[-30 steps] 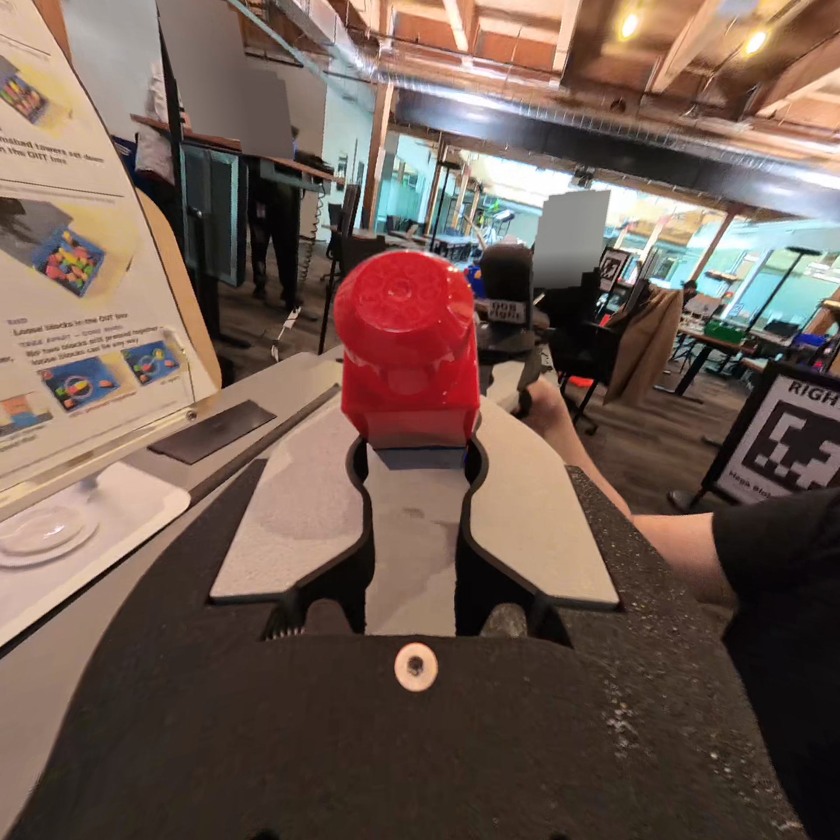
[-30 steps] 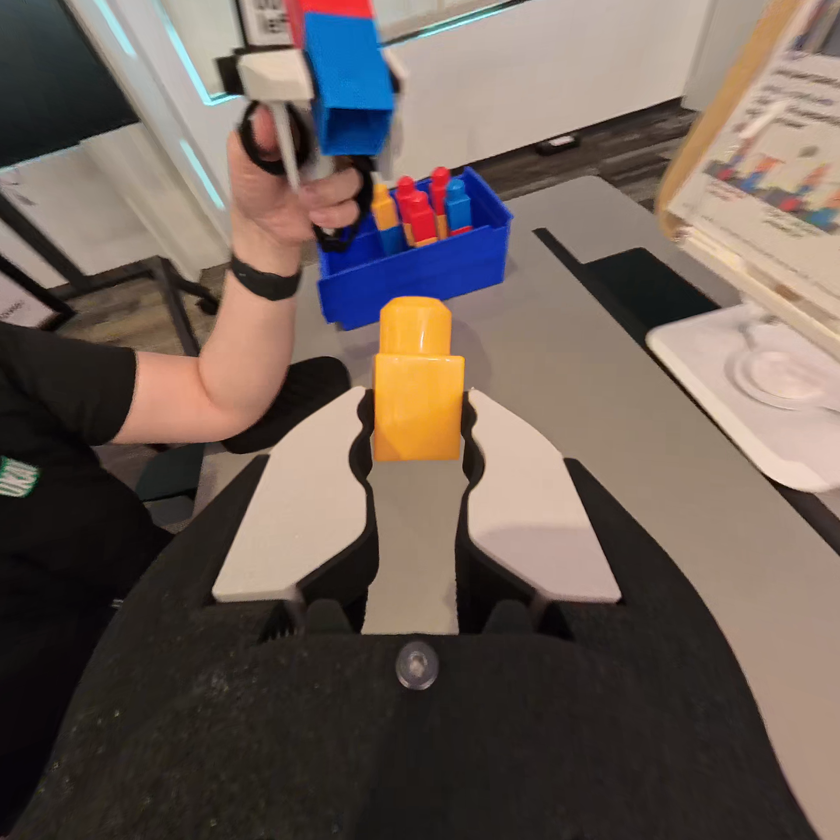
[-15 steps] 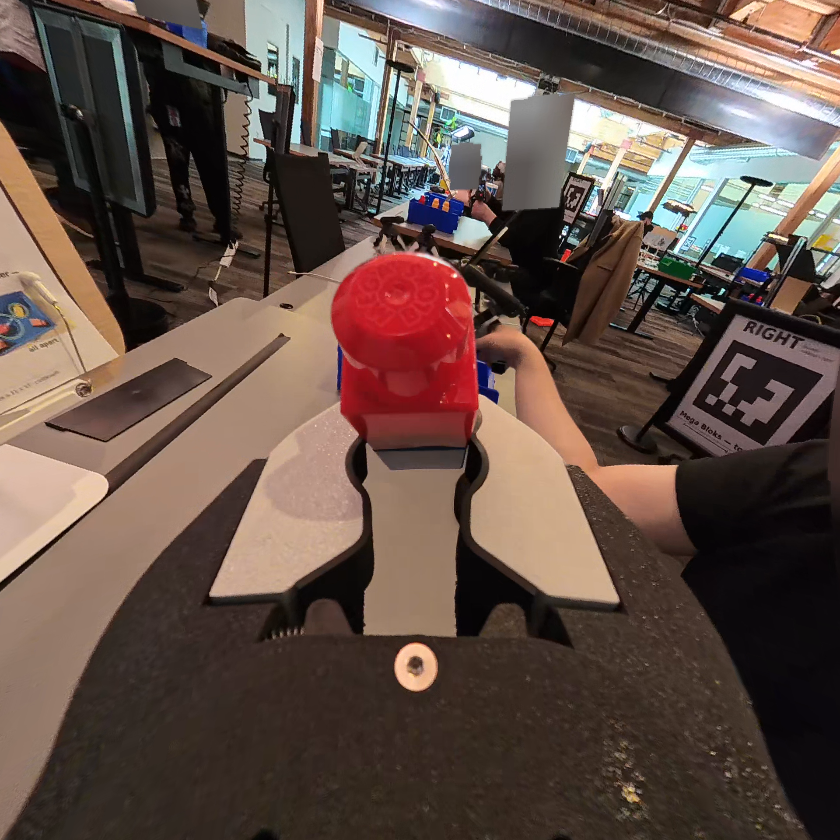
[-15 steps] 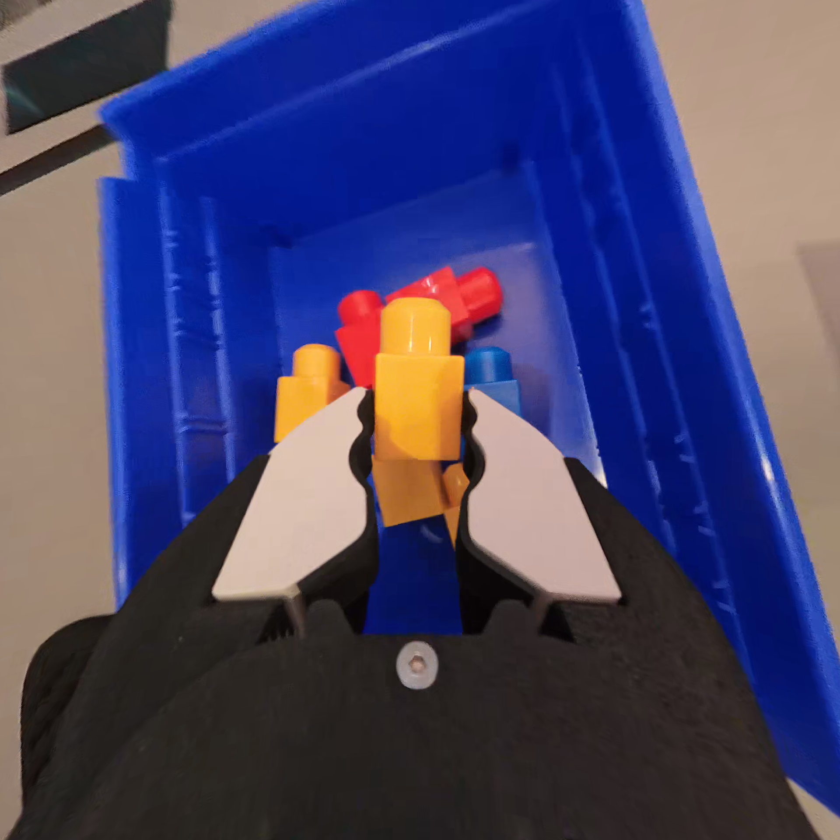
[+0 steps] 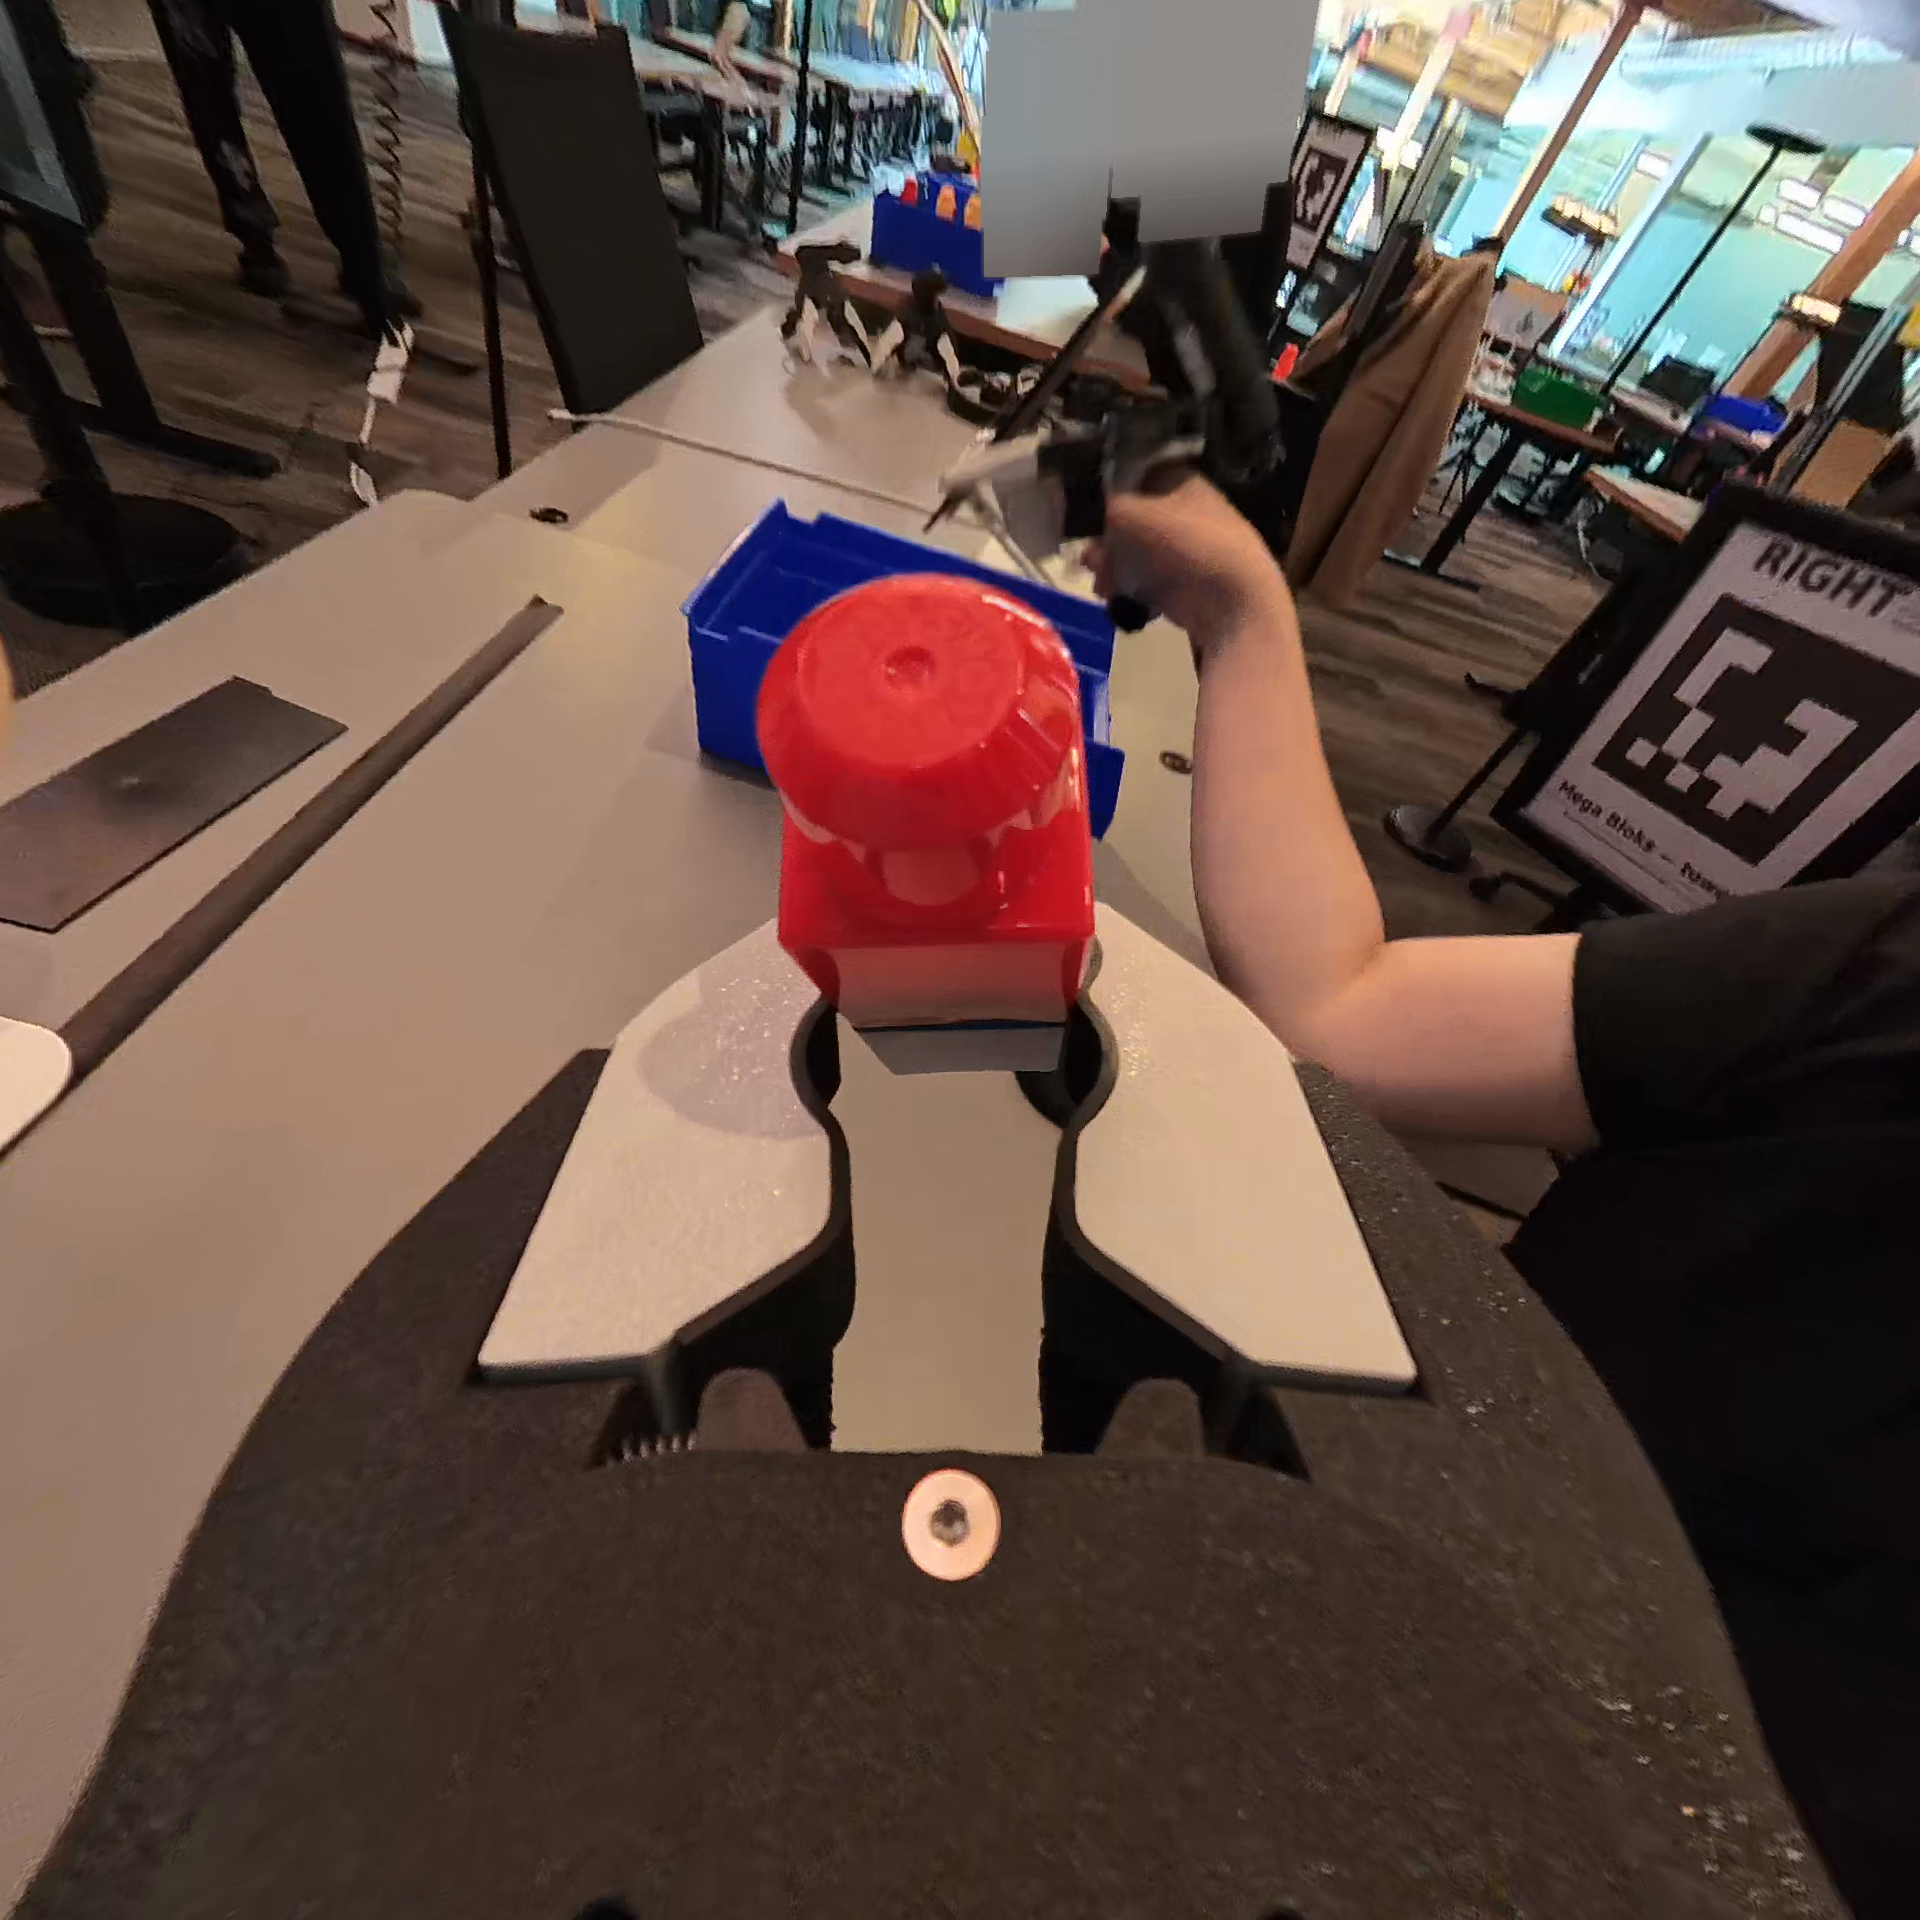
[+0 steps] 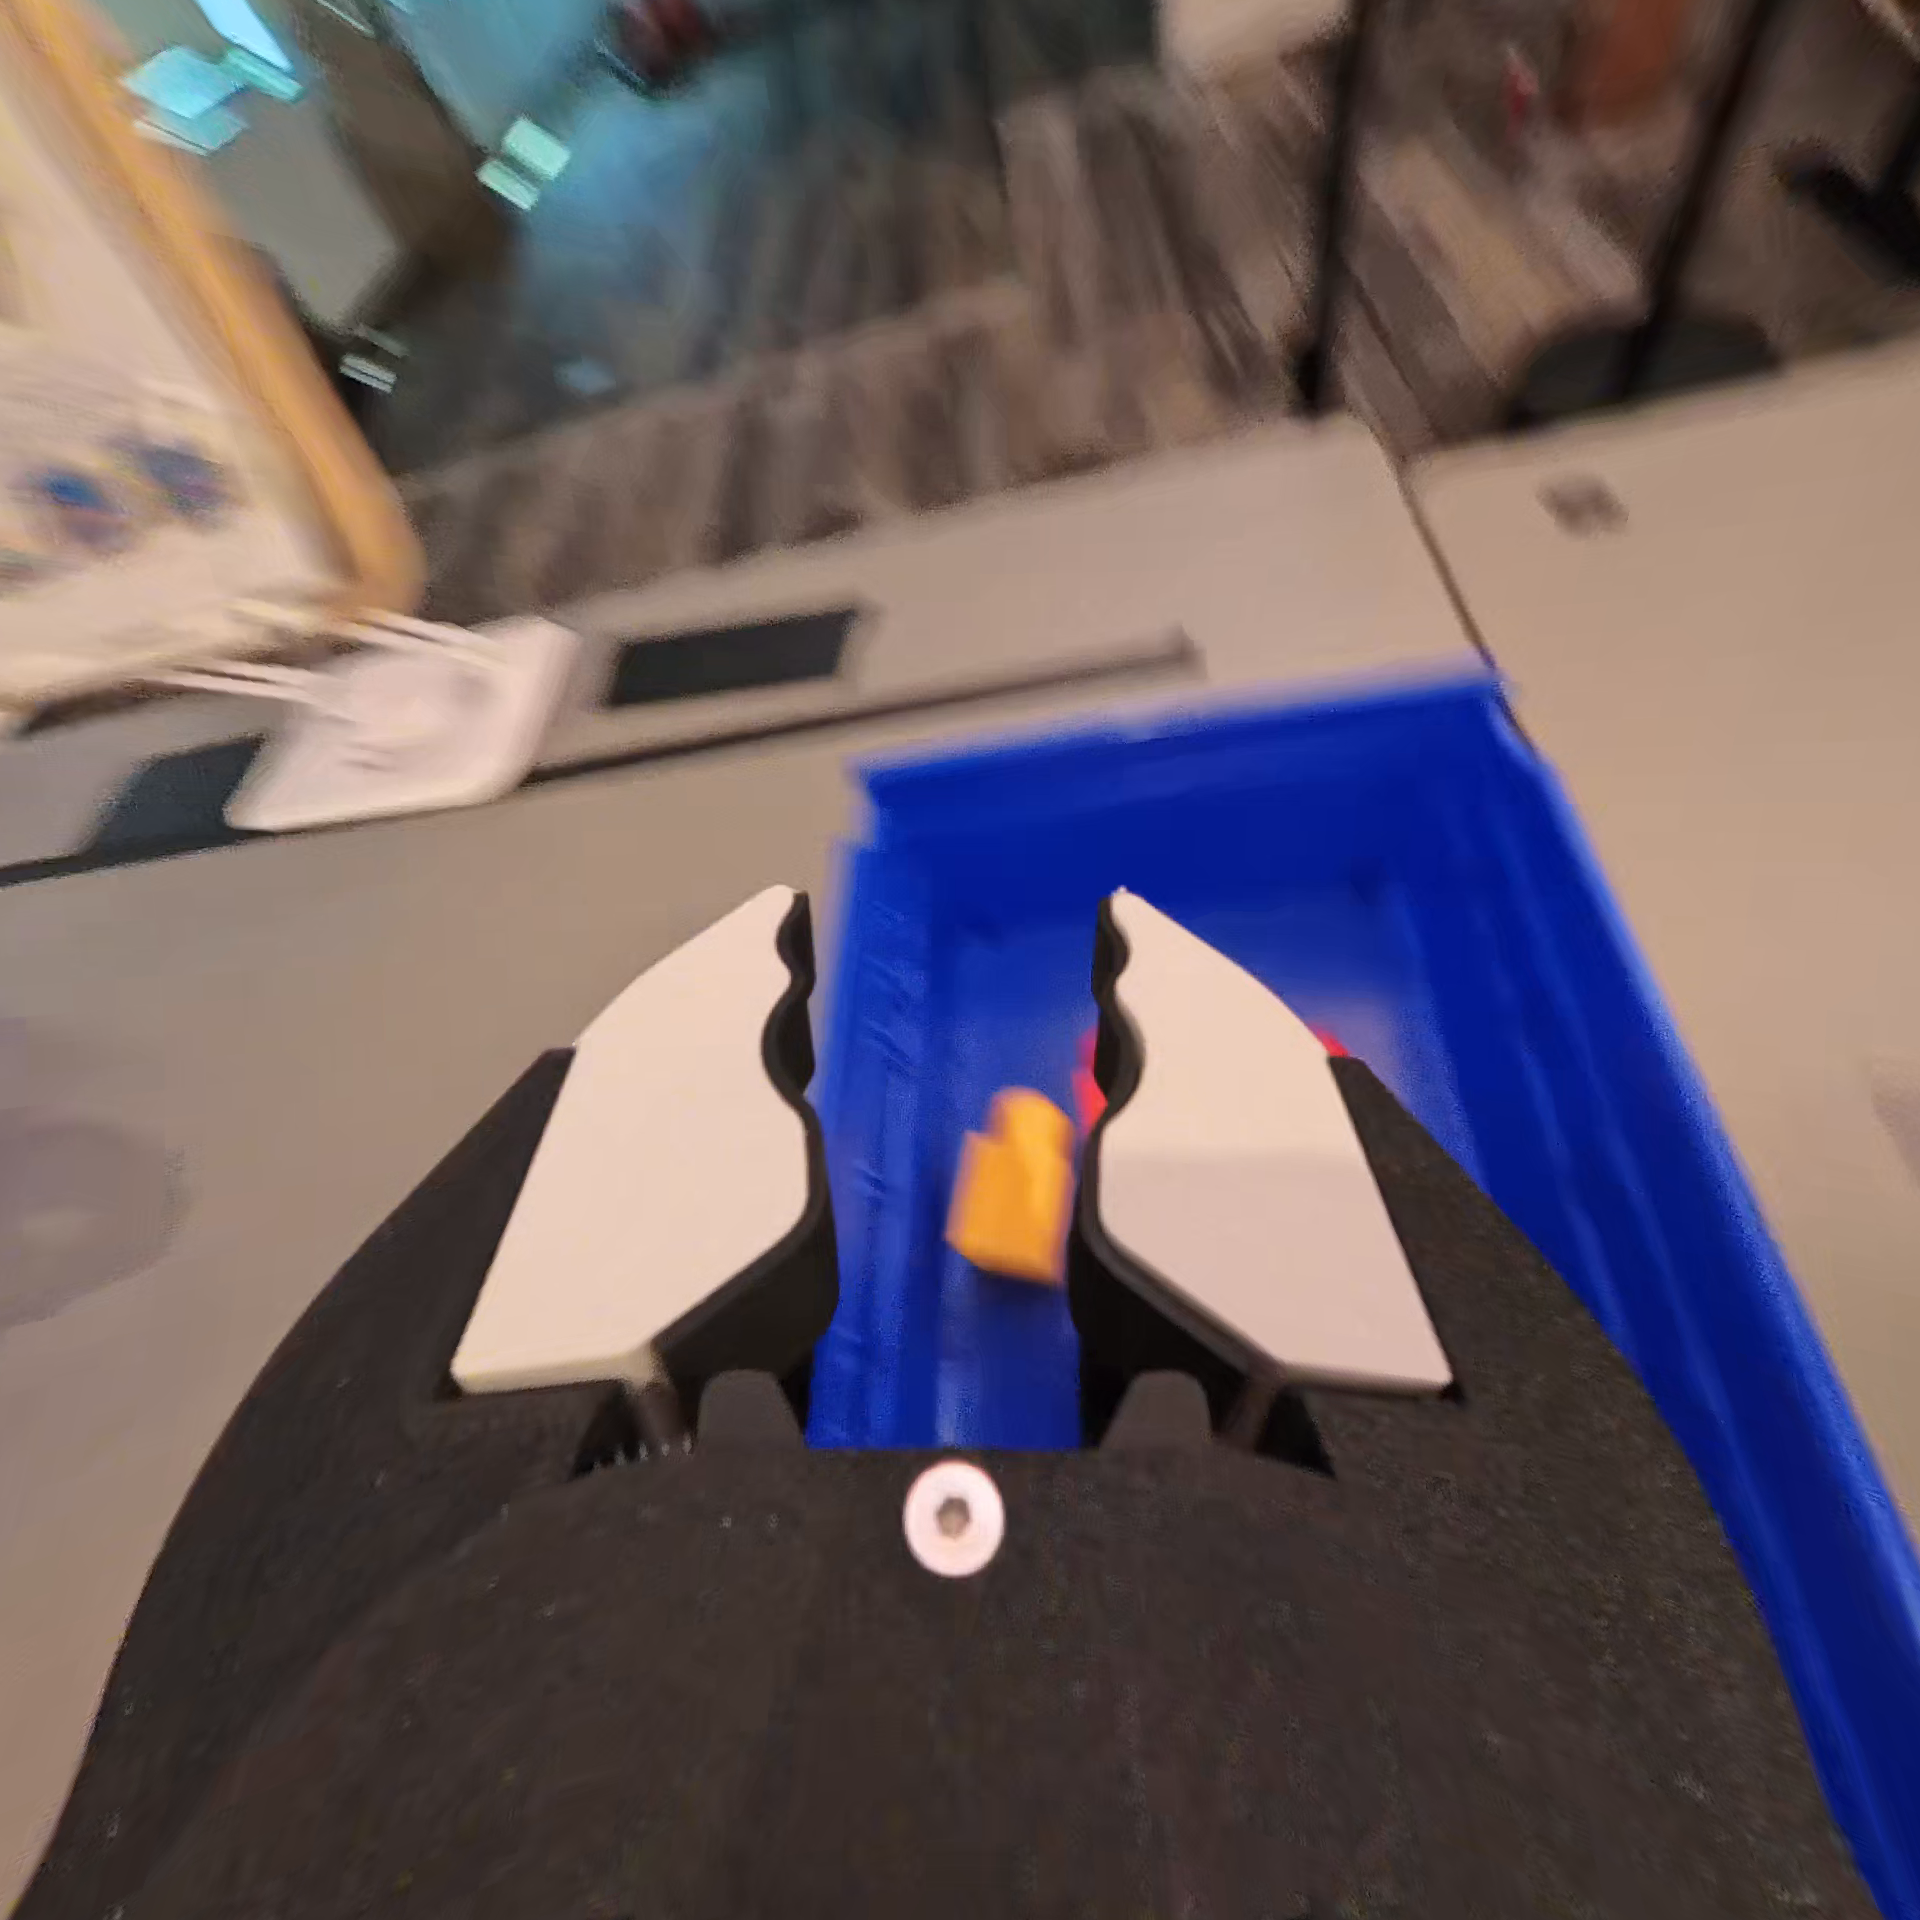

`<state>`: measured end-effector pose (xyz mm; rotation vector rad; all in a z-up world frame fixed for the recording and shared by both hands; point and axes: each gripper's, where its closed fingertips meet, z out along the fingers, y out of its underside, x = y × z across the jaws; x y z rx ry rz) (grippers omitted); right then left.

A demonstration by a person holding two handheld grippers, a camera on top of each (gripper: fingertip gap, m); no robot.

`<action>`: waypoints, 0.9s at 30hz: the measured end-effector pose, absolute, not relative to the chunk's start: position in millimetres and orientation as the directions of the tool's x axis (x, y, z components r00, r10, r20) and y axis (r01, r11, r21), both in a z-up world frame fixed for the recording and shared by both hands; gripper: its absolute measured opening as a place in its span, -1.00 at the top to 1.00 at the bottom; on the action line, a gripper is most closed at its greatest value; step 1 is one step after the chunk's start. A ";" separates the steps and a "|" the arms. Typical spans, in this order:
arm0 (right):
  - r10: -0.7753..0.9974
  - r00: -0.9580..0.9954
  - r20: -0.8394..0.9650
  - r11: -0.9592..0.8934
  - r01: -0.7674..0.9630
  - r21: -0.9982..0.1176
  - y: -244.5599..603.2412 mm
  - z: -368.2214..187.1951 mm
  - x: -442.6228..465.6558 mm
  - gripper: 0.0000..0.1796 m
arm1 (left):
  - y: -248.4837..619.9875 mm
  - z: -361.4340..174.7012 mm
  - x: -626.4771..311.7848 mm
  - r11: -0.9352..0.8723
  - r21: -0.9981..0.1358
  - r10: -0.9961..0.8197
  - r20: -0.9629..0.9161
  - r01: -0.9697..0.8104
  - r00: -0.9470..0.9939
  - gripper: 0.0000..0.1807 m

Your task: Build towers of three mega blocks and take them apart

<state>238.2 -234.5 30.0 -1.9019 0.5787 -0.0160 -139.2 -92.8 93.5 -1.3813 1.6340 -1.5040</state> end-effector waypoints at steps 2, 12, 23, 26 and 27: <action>-0.162 0.958 -0.237 -0.189 -0.266 -0.945 -202.9 81.4 186.9 0.49 | -99.4 83.6 -132.3 -0.104 -0.926 -0.905 0.239 -0.364 -0.350 0.56; 0.703 0.709 -0.061 -0.142 0.056 -0.988 -113.2 141.4 -100.0 0.39 | -117.3 57.3 -116.3 -0.056 -0.887 -0.894 0.249 -0.458 -0.373 0.56; 0.791 0.597 -0.133 -0.299 0.188 -0.936 -89.7 90.8 -147.4 0.55 | -125.3 57.9 -115.8 -0.070 -0.885 -0.873 0.278 -0.460 -0.401 0.55; 0.798 0.581 -0.162 -0.269 0.102 -0.958 -89.8 105.0 -144.3 0.58 | -126.9 64.7 -116.4 -0.131 -0.888 -0.840 0.335 -0.440 -0.426 0.56; 0.795 0.582 -0.170 -0.260 0.074 -0.963 -89.5 109.5 -141.9 0.58 | -125.9 65.0 -115.3 -0.139 -0.889 -0.840 0.339 -0.436 -0.423 0.56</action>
